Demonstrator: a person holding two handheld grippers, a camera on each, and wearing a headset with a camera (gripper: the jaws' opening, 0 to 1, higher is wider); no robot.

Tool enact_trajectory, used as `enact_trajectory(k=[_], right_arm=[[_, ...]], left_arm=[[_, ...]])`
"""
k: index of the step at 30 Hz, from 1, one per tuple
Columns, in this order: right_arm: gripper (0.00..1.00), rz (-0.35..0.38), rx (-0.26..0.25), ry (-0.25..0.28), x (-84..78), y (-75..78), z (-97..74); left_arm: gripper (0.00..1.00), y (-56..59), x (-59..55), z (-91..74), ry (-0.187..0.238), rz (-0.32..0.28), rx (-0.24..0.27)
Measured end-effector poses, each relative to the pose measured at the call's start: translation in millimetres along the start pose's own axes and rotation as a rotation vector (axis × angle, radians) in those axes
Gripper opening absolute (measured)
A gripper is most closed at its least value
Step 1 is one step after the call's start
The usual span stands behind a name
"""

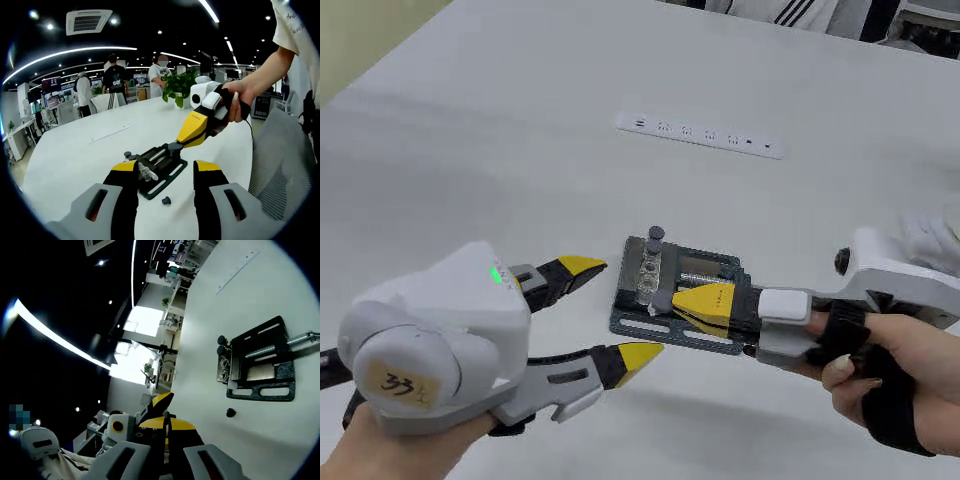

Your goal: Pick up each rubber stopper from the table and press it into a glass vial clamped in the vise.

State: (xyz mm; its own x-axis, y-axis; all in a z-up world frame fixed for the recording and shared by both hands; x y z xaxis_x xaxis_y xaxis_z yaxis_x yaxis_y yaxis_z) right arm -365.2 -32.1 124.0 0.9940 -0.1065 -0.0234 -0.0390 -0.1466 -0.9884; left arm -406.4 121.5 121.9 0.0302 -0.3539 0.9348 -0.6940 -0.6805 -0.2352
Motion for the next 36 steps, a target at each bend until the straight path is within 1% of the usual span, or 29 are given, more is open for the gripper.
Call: enact_trajectory(k=[1,3,4,6,7,10,13,14,19,22,24,27,30,33,36], right_arm=[[0.0,0.015,0.013,0.002,-2.1,-0.6,0.6],[0.0,0.046,0.018,0.012,-3.5,-1.0,1.1],[0.0,0.06,0.023,0.006,-5.2,-1.1,1.7],[0.0,0.063,0.017,0.002,-6.7,-1.3,2.2],[0.0,0.065,0.017,-0.004,-7.9,-1.9,2.3],[0.0,0.077,0.025,-0.011,-10.0,-3.2,3.0],[0.0,0.069,0.018,-0.02,-11.4,-3.0,3.2],[0.0,0.069,0.014,-0.021,-11.9,-2.4,3.0],[0.0,0.073,0.019,-0.022,-11.3,-1.9,1.8],[0.0,0.085,0.032,-0.017,-7.4,-1.3,0.1],[0.0,0.08,0.029,-0.022,-9.0,-1.1,0.4],[0.0,0.086,0.031,-0.021,-7.2,1.0,-0.6],[0.0,0.097,0.038,-0.018,-9.1,1.0,-0.1],[0.0,0.107,0.045,-0.013,-5.7,3.8,-1.8],[0.0,0.138,0.065,-0.004,-6.9,4.8,-1.6]], left_arm=[[0.37,0.7,0.9,1.0,0.008,-0.004,-0.012],[0.32,3.3,4.9,3.1,0.017,-0.028,-0.027],[0.3,4.1,7.5,4.0,0.022,-0.038,-0.028],[0.25,6.1,10.5,4.7,0.031,-0.032,-0.036],[0.22,7.1,11.5,5.2,0.035,-0.04,-0.044],[0.16,9.3,13.3,6.5,0.033,-0.056,-0.057],[0.11,11.2,15.9,6.6,0.042,-0.074,-0.065],[0.1,11.2,16.5,6.4,0.049,-0.085,-0.066],[0.07,11.9,16.3,6.0,0.044,-0.096,-0.076],[0.06,12.3,16.1,5.7,0.043,-0.092,-0.074],[0.06,12.4,16.8,5.6,0.049,-0.1,-0.072],[0.05,12.2,17.1,5.8,0.051,-0.096,-0.072],[0.05,11.8,16.9,5.6,0.053,-0.099,-0.07],[0.05,11.5,16.6,5.2,0.053,-0.1,-0.068],[0.04,11.1,17.3,4.2,0.059,-0.1,-0.064]])
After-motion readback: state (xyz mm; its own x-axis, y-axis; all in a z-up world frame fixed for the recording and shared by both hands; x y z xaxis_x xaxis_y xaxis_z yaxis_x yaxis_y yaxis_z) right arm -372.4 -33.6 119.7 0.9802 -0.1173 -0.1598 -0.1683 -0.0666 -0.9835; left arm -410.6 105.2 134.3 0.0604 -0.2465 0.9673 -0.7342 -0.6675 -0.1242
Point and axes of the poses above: the centre of the closed fingertips' face, and the gripper's own axes: z roughly forward along the fingers, y roughly to its right, x roughly out of its top, the point moved 8 cm from there along -z, roughly backward along the fingers, and after that the axes turned 11 degrees about z, right-handed, at the moved point
